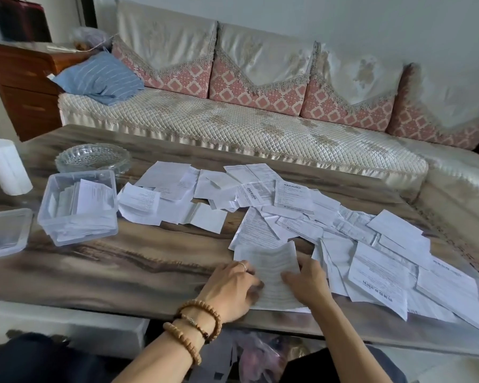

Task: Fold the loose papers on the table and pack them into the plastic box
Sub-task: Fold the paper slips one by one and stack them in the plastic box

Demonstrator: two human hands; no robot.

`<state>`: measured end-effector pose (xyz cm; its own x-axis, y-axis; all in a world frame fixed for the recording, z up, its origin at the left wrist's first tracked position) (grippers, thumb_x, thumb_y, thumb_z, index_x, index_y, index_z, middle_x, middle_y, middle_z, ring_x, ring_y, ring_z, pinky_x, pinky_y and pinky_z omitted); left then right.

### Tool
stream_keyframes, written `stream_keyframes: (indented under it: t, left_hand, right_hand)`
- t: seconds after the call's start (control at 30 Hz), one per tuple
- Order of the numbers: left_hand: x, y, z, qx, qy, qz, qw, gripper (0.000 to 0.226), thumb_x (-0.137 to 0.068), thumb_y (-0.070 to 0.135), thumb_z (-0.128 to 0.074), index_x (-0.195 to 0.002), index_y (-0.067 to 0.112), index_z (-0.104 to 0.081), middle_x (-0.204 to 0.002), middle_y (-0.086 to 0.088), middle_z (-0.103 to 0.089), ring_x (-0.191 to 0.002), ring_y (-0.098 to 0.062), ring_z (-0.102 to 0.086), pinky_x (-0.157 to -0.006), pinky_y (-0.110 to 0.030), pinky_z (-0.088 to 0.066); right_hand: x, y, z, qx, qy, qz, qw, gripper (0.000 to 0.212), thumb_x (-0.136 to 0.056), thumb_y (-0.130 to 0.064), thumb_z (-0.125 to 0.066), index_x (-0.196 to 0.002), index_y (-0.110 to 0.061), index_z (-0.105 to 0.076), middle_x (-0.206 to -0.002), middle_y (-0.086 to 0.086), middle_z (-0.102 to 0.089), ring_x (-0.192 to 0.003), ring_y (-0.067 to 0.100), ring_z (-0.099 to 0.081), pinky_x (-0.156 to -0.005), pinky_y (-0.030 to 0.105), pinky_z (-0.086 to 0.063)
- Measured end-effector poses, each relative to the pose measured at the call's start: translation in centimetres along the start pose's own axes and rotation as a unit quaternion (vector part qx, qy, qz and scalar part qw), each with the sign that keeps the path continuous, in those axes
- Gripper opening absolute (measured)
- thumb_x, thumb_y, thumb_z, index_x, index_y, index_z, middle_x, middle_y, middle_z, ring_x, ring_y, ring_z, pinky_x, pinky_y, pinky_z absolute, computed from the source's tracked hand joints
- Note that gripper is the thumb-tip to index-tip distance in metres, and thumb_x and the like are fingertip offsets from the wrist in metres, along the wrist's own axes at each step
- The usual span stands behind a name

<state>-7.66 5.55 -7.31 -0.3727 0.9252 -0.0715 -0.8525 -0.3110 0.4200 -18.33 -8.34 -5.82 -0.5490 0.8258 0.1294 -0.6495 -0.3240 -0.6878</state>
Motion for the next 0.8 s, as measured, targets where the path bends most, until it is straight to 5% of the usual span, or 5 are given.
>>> stream_keyframes:
  t: [0.2, 0.37, 0.47, 0.6, 0.8]
  left_hand:
    - [-0.7, -0.4, -0.3, -0.03, -0.019, 0.005, 0.999, 0.034, -0.092, 0.041, -0.057, -0.125, 0.035, -0.062, -0.131, 0.012, -0.05, -0.124, -0.012, -0.044, -0.108, -0.037, -0.033]
    - [-0.9, -0.3, -0.3, -0.033, -0.023, 0.003, 0.999, 0.033, -0.091, 0.043, -0.06, -0.123, 0.036, -0.063, -0.13, 0.014, -0.05, -0.123, -0.009, -0.044, -0.106, -0.032, -0.035]
    - [-0.8, -0.2, -0.3, -0.036, -0.024, 0.004, 0.999, 0.033, -0.091, 0.042, -0.06, -0.124, 0.036, -0.063, -0.131, 0.014, -0.049, -0.125, -0.009, -0.044, -0.106, -0.031, -0.034]
    - [-0.8, 0.0, -0.2, -0.04, -0.028, 0.009, 0.999, 0.034, -0.092, 0.043, -0.06, -0.124, 0.036, -0.062, -0.131, 0.015, -0.048, -0.124, -0.008, -0.043, -0.106, -0.031, -0.034]
    - [-0.8, 0.2, -0.1, -0.043, -0.027, 0.009, 0.999, 0.034, -0.091, 0.044, -0.06, -0.125, 0.036, -0.062, -0.128, 0.016, -0.049, -0.122, -0.007, -0.044, -0.104, -0.03, -0.036]
  right_hand:
    - [-0.1, 1.3, 1.4, 0.1, 0.055, -0.102, 0.988, 0.067, -0.075, -0.057, -0.072, -0.129, -0.02, -0.054, -0.133, 0.007, -0.043, -0.128, 0.033, -0.037, -0.101, 0.048, -0.038]
    - [-1.2, 1.9, 2.9, -0.081, 0.033, -0.122, 0.989, 0.054, -0.069, -0.039, -0.083, -0.103, -0.003, -0.062, -0.109, 0.011, -0.055, -0.097, 0.03, -0.06, -0.085, 0.042, -0.05]
    - [-1.5, 2.0, 3.5, -0.152, 0.016, -0.126, 0.98, 0.05, -0.066, -0.028, -0.085, -0.057, -0.018, -0.038, -0.062, 0.005, -0.034, -0.052, 0.02, -0.034, -0.058, 0.032, -0.029]
    - [-1.6, 1.9, 3.6, -0.172, -0.02, -0.13, 0.976, 0.059, -0.066, -0.04, -0.086, -0.061, -0.019, -0.031, -0.061, 0.002, -0.03, -0.054, 0.017, -0.03, -0.056, 0.031, -0.024]
    - [-1.5, 1.7, 2.6, -0.069, -0.047, -0.117, 0.99, 0.055, -0.058, -0.044, -0.089, -0.088, -0.01, -0.058, -0.082, 0.001, -0.065, -0.073, 0.018, -0.063, -0.057, 0.029, -0.05]
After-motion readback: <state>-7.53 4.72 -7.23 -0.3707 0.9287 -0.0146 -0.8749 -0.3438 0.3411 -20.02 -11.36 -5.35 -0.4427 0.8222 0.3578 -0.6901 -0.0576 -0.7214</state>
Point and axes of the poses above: each hand's wrist, its own x-axis away from the middle knuckle, its own z-axis out of the back of the hand, y = z × x, the point moved 2 cm from there along -x, towards the middle knuckle
